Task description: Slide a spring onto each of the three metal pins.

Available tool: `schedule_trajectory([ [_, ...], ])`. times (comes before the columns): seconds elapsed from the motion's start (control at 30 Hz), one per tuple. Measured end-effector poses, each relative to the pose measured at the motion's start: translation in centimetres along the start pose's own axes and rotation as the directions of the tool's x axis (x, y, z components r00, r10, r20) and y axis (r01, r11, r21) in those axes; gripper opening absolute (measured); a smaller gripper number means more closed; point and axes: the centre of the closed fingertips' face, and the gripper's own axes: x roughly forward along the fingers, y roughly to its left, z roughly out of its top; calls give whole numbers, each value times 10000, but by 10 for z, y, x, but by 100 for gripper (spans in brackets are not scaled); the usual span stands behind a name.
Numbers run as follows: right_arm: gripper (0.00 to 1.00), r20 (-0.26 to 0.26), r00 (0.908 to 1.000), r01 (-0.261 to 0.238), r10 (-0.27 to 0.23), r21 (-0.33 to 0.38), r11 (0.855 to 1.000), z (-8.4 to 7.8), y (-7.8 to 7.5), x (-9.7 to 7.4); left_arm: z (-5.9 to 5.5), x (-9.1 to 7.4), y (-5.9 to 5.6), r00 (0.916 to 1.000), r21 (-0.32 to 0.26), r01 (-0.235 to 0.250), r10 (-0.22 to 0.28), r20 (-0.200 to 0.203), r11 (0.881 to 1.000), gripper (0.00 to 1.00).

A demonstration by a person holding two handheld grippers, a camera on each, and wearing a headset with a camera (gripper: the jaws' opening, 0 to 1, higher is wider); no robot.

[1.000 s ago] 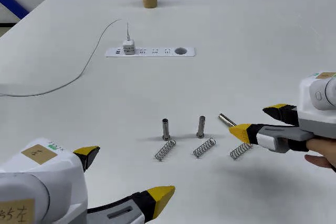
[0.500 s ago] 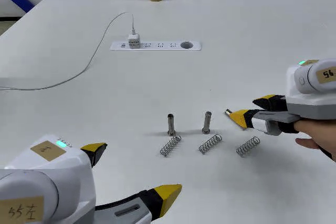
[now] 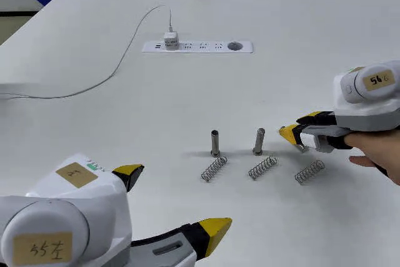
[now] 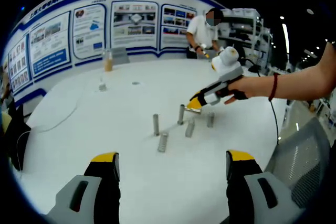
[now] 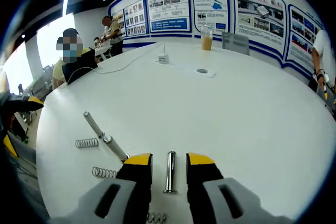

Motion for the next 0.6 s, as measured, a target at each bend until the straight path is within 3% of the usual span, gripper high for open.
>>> schedule_trajectory([
  [0.3, 17, -329, 9994, -63, 64, 40, 10000, -3, -2, 14, -1, 2, 0, 10000, 29, 34, -34, -65, 10000, 84],
  [0.6, 12, -691, 9976, 116, -104, 173, 9998, -13, -5, 16, -1, 1, 0, 10000, -1, 34, -34, -48, 10000, 83],
])
